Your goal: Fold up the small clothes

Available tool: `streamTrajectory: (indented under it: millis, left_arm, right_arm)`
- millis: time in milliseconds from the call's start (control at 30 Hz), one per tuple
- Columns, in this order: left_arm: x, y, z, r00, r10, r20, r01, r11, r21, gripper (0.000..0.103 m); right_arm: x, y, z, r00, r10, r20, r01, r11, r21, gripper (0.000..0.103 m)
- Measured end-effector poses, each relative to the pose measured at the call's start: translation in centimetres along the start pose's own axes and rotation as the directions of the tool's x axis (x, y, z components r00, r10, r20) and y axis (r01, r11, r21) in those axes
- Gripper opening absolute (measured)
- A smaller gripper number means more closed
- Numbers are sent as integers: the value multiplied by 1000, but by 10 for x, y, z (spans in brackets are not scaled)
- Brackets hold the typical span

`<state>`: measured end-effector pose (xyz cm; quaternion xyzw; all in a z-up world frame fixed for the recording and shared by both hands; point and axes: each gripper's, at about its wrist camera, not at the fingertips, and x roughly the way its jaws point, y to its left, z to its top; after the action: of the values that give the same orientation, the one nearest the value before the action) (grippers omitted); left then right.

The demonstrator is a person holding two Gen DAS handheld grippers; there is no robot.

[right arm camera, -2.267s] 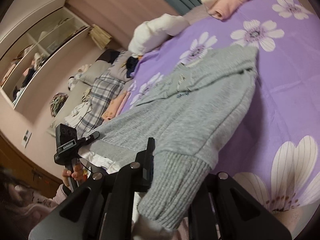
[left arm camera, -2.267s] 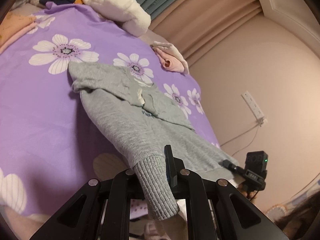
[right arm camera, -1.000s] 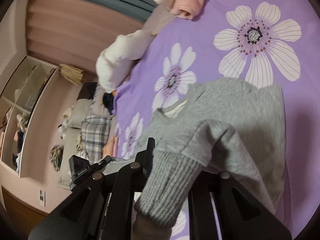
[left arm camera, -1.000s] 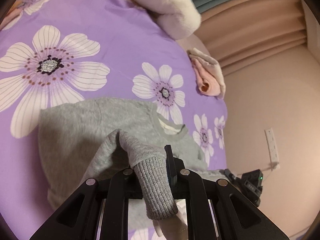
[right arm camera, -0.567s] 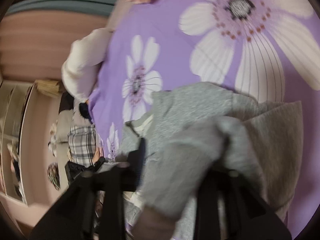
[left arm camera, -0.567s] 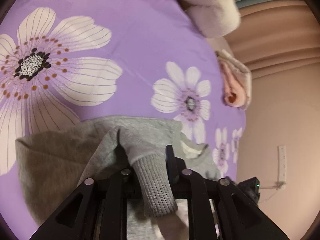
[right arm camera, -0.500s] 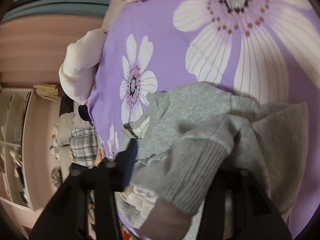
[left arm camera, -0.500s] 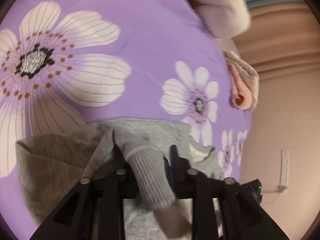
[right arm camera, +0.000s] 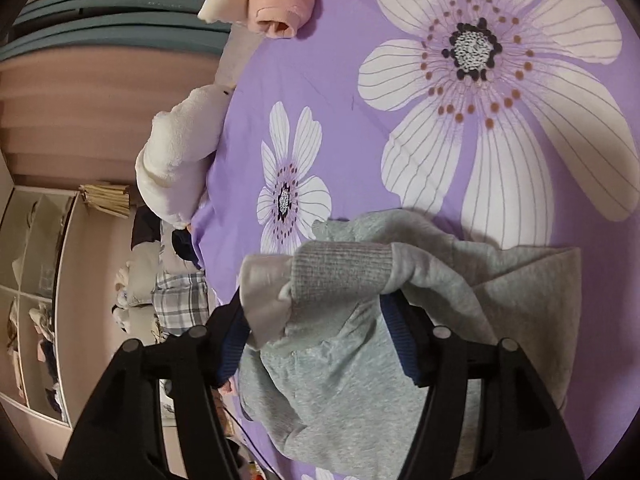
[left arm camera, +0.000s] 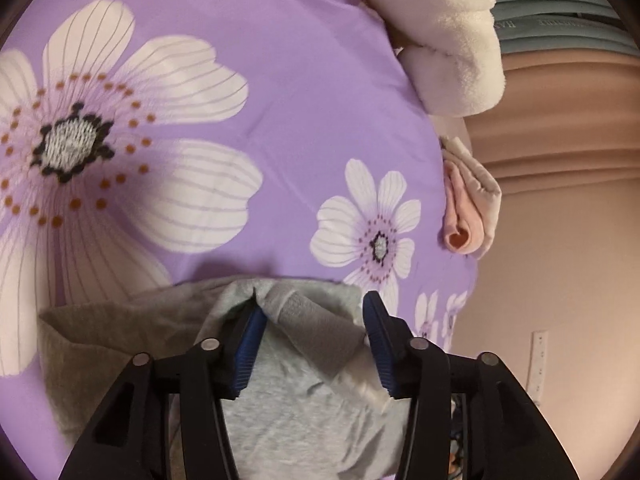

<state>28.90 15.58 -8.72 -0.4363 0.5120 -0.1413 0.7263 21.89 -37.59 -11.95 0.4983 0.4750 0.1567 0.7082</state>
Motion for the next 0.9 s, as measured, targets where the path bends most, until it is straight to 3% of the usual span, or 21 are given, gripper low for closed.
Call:
streamTrajectory:
  millis: [100,167,233,267,333,400,567,633,733,900]
  left_arm:
    - [-1,-7,3,1000,26,9,-27,1000,11,49]
    - [1,-7,4,1000,23,2,-23,1000,2,56]
    - [1,-2,6,999,41,-1,-41,999,-27,77]
    - [-1,1,8,998,62,19,-62,998,-35,81]
    - [-9,5,11,995,87,59,-84,995,-48,83]
    - [-19,10,12,995,62,77,-59,997,-48,83]
    - [-37,-3,-6,988,116,105,-129,984,125,83]
    - [-43,-11,-23,983,141,114,-163,962,218,83]
    - [-45,-24,-57,970,196,145,-237,896,374,83]
    - [-47,-36,-106,962,189,198,-268,791,550,81]
  right_arm:
    - [1,1,-1,999,32,13,-32,999,2,69]
    - [0,-2,1,996,90,26,-90,996,26,74]
    - [-3,-2,2,993,102,59,-105,994,41,76]
    - [-5,-1,2,993,95,68,-97,995,36,76]
    - [-9,0,1,993,78,83,-81,996,26,76]
    - [-15,4,-2,993,75,93,-75,997,-6,76]
    - [-29,18,-22,993,47,109,-29,986,-162,76]
    - [-30,25,-36,994,6,111,21,970,-242,75]
    - [-27,32,-59,988,-85,129,126,928,-352,67]
    - [-23,36,-102,960,-214,183,279,804,-525,40]
